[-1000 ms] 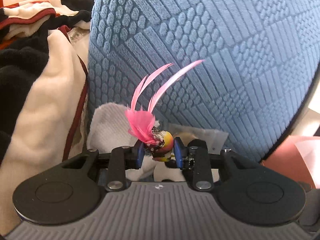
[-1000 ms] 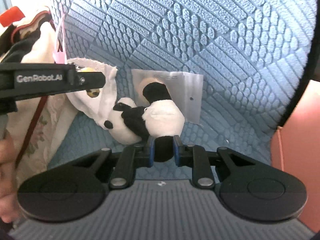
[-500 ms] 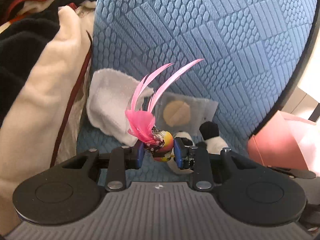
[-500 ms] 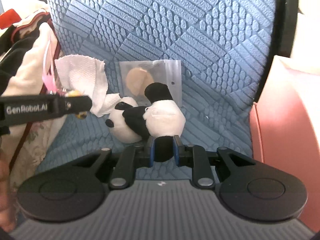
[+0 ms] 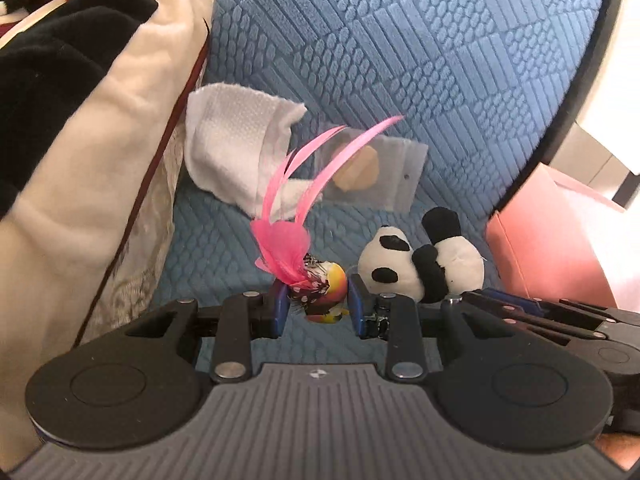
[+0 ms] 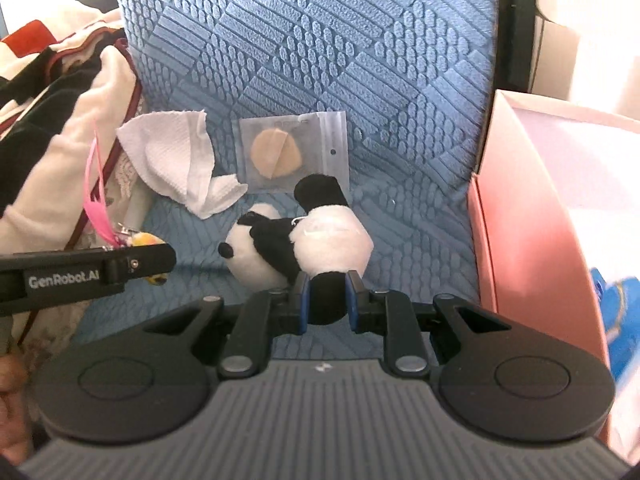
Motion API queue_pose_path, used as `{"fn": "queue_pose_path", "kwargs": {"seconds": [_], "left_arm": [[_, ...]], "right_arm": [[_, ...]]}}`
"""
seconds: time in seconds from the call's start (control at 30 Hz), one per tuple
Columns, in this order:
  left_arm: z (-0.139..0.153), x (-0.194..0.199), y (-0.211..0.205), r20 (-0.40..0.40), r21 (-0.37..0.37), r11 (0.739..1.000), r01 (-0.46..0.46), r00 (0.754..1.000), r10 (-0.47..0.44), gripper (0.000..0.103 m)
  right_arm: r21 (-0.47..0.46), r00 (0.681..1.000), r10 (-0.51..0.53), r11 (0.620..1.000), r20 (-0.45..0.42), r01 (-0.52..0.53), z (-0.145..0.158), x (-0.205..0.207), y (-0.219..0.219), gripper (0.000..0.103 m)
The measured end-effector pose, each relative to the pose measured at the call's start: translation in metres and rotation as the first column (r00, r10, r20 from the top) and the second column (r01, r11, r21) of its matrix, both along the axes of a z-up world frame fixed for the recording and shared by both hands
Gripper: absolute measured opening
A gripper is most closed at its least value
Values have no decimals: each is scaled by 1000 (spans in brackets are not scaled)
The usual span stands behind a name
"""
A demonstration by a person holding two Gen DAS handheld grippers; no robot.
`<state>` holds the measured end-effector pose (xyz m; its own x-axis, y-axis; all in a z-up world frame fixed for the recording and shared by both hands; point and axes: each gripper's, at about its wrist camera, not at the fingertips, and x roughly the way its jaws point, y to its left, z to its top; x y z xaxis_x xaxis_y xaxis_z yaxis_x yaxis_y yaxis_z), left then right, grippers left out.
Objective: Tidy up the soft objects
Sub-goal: 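Lift and carry the feathered toy and panda plush with both tools over the pink box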
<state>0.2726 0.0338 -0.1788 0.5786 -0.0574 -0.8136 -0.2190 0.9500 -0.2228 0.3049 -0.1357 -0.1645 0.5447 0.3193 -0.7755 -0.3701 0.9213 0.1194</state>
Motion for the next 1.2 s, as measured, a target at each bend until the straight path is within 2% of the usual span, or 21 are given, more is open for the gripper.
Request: {"fn": "queue_pose_path", "kwargs": {"seconds": [0.6,0.7,0.73,0.8,1.03,1.2], "left_arm": [[-4,-68,-30,-55,-25,1000,-9,998,8,36],[-2,-77,-34,-55,-24,1000,-14,998,13,36],[-2,-79,-35,-56,-24,1000,-20,998,18,36],[-2,-81,-34,-58,-27,999,-25,998,23,36],[-8,-75,-32,-69,-32,999,-44,997,41,36],[-9,-72,-29,-69,-47,997,-57,996,54,36]], "right_arm": [[29,999,-20,999,-43,21,8,-77,-36,21],[49,998,-15,999,-53,17,10,-87,-42,19],[52,998,-11,999,-58,14,10,-90,-43,14],[52,998,0,999,-60,3,10,-94,-45,13],[-7,1000,20,1000,11,-20,16,-96,-49,16],[-68,990,105,993,89,-99,22,-94,-38,17]]}}
